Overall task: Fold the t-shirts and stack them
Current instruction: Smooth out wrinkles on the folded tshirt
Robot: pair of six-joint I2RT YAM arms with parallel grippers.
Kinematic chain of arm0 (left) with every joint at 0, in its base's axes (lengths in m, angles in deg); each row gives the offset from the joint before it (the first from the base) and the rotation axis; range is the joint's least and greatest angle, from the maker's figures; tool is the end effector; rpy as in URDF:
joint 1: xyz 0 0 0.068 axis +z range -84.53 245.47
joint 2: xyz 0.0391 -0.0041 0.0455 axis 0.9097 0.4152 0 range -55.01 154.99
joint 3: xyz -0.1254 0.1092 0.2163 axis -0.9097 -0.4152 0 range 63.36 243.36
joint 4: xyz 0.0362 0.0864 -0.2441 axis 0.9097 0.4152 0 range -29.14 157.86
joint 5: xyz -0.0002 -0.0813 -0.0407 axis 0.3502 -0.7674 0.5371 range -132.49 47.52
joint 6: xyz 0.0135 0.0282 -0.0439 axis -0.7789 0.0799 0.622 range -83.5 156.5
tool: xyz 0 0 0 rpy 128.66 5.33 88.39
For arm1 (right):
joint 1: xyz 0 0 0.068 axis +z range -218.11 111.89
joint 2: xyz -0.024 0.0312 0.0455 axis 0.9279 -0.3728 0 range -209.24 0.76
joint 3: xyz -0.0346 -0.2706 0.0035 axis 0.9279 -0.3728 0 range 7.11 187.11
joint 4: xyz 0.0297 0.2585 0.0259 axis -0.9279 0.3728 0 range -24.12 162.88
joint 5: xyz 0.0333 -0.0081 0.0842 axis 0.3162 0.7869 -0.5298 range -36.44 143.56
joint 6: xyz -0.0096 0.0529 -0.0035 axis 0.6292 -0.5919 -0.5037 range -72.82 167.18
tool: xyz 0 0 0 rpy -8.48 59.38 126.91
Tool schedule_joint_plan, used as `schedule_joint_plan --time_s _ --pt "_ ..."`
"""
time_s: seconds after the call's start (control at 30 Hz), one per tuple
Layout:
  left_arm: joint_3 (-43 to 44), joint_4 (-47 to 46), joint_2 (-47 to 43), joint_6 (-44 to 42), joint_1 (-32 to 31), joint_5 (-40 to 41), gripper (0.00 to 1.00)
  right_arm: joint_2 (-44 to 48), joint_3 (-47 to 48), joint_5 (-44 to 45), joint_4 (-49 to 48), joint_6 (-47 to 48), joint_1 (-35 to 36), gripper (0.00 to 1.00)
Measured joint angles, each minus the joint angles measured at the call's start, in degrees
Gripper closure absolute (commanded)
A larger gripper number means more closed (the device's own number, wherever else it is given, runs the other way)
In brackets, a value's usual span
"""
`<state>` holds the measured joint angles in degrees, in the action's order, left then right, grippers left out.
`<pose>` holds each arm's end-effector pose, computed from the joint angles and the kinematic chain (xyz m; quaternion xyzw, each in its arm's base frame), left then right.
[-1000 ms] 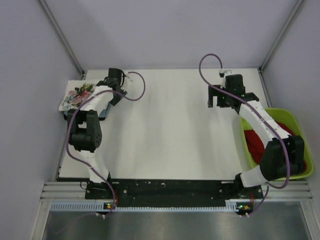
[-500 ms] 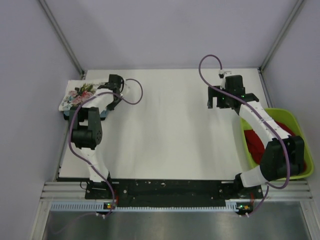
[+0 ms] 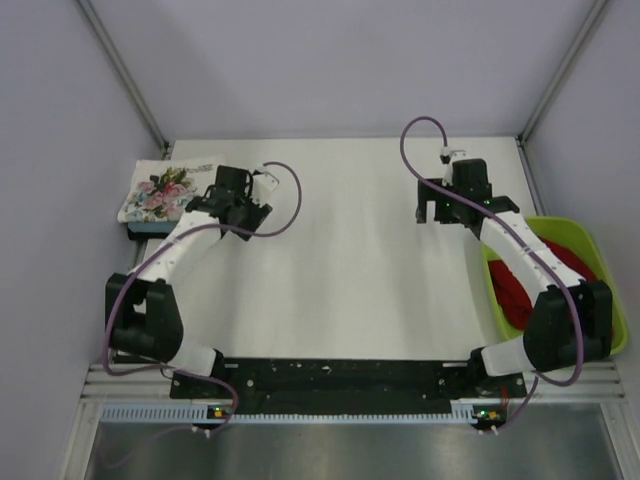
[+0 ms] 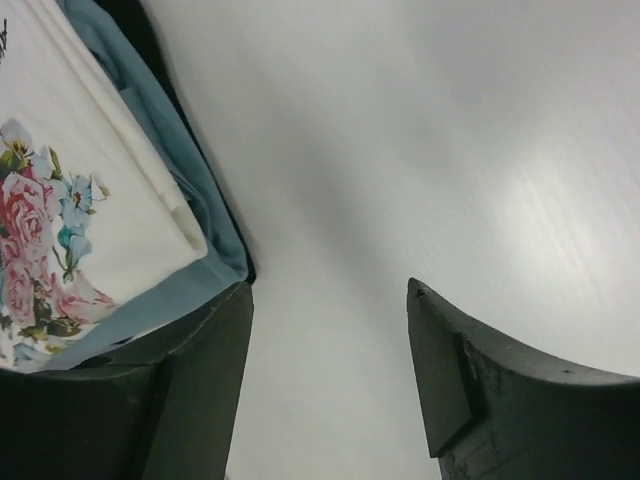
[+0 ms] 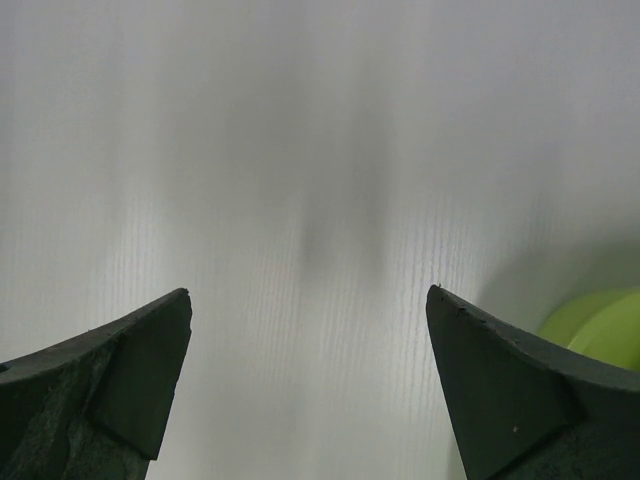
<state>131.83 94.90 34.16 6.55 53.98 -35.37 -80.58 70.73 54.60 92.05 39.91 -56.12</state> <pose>0.3239 -0.0614 0.2578 0.3189 0.8963 0.1069 0.2889 0.3042 0.0640 0.2811 -0.0344 0.9195 0.0572 0.3875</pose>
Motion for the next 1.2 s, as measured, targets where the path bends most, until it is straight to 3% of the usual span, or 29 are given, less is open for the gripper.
schedule_joint_plan --time_s 0.2,0.53,0.8,1.2 --pt "-16.76 -15.72 -13.62 7.08 -0.94 -5.99 0.28 6.36 -9.49 -0.02 -7.13 -1.62 0.0 0.01" --pt "-36.96 -45.0 -10.73 18.21 -0.76 -9.75 0.27 20.41 -29.2 2.51 -28.17 -0.83 0.0 0.01" --pt "-37.51 -54.69 -9.68 21.57 -0.76 -12.07 0.27 24.0 -37.53 6.62 -38.86 1.14 0.0 0.01" --pt "-37.88 -57.59 -9.81 21.9 -0.76 -14.67 0.25 24.06 -40.39 8.39 -43.63 1.27 0.0 0.01"
